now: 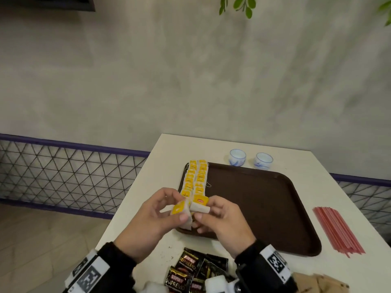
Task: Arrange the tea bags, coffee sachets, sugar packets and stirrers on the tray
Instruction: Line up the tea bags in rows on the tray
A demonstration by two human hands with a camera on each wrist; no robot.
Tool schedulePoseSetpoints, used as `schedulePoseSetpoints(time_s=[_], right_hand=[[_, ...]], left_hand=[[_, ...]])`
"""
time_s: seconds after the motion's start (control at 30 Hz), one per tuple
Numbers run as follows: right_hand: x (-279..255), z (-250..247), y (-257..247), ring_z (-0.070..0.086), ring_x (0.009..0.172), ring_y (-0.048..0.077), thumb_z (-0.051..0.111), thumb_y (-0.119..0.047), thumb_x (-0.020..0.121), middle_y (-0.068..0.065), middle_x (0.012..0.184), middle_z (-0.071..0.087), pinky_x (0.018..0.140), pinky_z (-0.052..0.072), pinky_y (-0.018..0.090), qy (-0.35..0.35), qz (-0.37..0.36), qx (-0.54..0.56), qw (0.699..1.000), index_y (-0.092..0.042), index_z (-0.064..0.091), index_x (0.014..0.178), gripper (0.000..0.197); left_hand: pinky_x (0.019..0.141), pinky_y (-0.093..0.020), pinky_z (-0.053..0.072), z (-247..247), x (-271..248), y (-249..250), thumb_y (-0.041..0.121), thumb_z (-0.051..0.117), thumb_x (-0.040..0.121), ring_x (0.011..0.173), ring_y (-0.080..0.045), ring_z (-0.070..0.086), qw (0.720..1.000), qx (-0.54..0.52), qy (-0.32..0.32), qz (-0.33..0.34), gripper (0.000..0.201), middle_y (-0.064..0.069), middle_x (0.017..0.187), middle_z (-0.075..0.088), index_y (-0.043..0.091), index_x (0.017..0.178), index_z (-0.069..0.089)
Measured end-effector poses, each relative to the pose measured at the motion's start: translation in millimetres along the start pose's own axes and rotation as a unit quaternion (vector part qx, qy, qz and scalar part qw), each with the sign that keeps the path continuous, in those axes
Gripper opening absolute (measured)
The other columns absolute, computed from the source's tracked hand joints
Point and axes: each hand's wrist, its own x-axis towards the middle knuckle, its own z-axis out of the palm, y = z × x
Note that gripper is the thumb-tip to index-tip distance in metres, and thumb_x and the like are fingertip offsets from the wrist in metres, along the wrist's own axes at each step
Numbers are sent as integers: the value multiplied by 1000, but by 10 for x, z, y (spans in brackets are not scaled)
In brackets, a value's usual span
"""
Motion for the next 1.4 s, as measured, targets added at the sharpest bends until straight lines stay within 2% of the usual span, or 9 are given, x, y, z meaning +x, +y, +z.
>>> schedulePoseSetpoints(time_s=[0.2, 0.33, 0.57, 0.77, 0.87, 0.97, 1.07, 1.23, 1.4], right_hand=[[-120, -221, -68, 69, 73, 21, 60, 8, 87, 13, 89, 75, 66, 57, 29, 15, -15, 32, 999, 0, 62, 106, 20], [-181, -292, -76, 68, 78, 22, 62, 3, 87, 14, 98, 73, 66, 56, 29, 17, -24, 78, 997, -6, 65, 112, 26], [-302, -423, -125, 64, 93, 30, 58, -3, 88, 19, 114, 68, 72, 56, 31, -28, -1, 183, 983, -11, 60, 125, 38], [-344, -411, -144, 63, 77, 20, 58, -16, 88, 15, 97, 71, 65, 54, 25, 0, -19, 159, 987, -3, 65, 112, 28], [-335, -451, -126, 63, 69, 19, 53, -4, 94, 15, 88, 72, 59, 53, 24, 38, -19, 140, 989, -1, 65, 106, 17], [-329, -510, -117, 65, 67, 21, 56, -5, 94, 14, 87, 73, 56, 52, 26, 63, -16, 102, 993, -3, 62, 101, 10], [-351, -523, -105, 65, 70, 17, 58, -10, 94, 6, 79, 72, 61, 52, 29, 60, -31, 16, 998, -6, 61, 92, 6], [-383, -483, -84, 59, 71, 8, 60, -13, 93, -5, 72, 64, 70, 52, 29, 49, -33, -11, 998, -7, 68, 88, 11], [-377, -470, -3, 60, 74, 17, 62, -14, 92, 7, 77, 68, 70, 50, 32, 47, -19, 7, 999, -6, 71, 89, 13]], left_hand=[[74, -29, 54, 267, 41, 60, 16, 81, 61, 81, -26, 66, 1000, 25, -4, 14, 27, -8, 102, 68, 9, 79, 61], [63, -13, 48, 468, 54, 37, 1, 76, 72, 72, -12, 67, 995, 95, 9, 41, 9, 0, 88, 72, 1, 77, 69], [78, -16, 51, 586, 90, -2, 18, 79, 67, 89, -16, 69, 981, 178, 39, 68, 11, -7, 92, 71, 15, 77, 77], [83, -20, 49, 695, 47, 16, 16, 76, 76, 91, -11, 68, 971, 228, 26, 69, 8, 0, 90, 74, 22, 80, 77], [76, -17, 48, 685, 28, 60, 12, 75, 77, 82, -11, 66, 976, 201, 40, 70, 10, -10, 88, 73, 22, 80, 77], [76, -32, 47, 656, 5, 126, 24, 78, 69, 80, -27, 62, 986, 142, 37, 82, 18, -28, 90, 66, 19, 84, 70], [74, -37, 48, 713, 47, 128, 16, 75, 66, 74, -34, 65, 994, 89, 23, 67, 35, -37, 85, 63, 15, 97, 59], [62, -23, 47, 804, 130, -10, 20, 76, 64, 64, -14, 58, 975, 198, 49, 82, 14, -4, 70, 67, 15, 75, 68], [69, -27, 51, 741, 136, -141, 19, 80, 61, 72, -17, 63, 976, 197, 70, 62, 16, -3, 81, 72, 14, 71, 70]])
